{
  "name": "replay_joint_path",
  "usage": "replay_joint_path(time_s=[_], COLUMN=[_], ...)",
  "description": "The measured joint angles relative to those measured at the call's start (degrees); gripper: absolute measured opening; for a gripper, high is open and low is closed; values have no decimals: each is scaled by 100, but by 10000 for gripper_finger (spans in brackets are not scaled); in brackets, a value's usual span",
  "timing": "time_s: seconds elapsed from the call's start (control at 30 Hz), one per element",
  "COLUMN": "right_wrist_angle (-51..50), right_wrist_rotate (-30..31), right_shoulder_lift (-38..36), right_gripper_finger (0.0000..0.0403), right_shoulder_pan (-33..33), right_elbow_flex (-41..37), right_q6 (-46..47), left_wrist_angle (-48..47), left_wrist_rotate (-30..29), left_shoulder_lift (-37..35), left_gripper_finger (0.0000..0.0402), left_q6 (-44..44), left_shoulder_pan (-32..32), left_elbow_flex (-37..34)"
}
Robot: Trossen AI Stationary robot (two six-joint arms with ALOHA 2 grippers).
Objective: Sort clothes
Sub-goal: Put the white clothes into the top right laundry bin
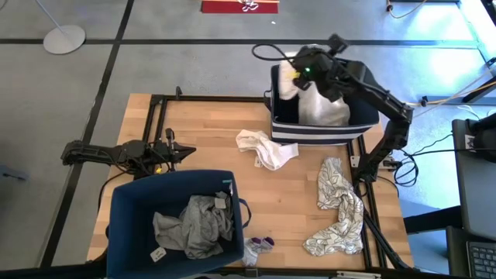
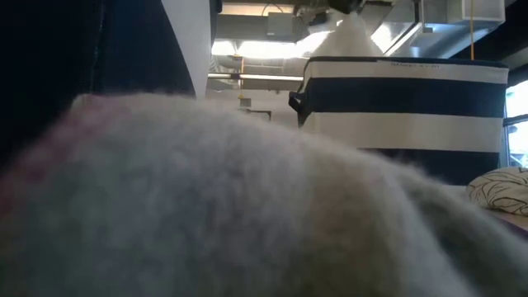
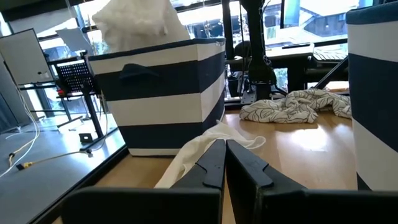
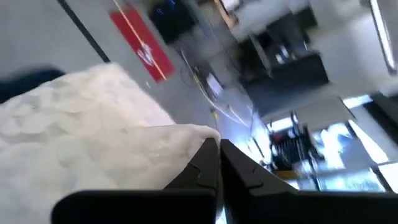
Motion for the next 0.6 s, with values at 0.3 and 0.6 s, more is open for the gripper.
replay_joint_path(time_s=[0.3,0.6], right_wrist_angle=[-1743,-976], right_wrist_rotate=[-953,-1232], right_shoulder_lift=[-206,-401], right_gripper_finger=[4,14], right_shoulder_pan=[-276,-758], right_elbow_flex=[-1054,-3590], right_q6=[2303,2629], left_wrist_angle=[-2,4], left_wrist_rotate=[0,2], left_shoulder_lift=[2,0], left_gripper_finger=[3,3], left_q6=[-30,-107], left_shoulder_pan=[0,0], left_elbow_flex=[0,0])
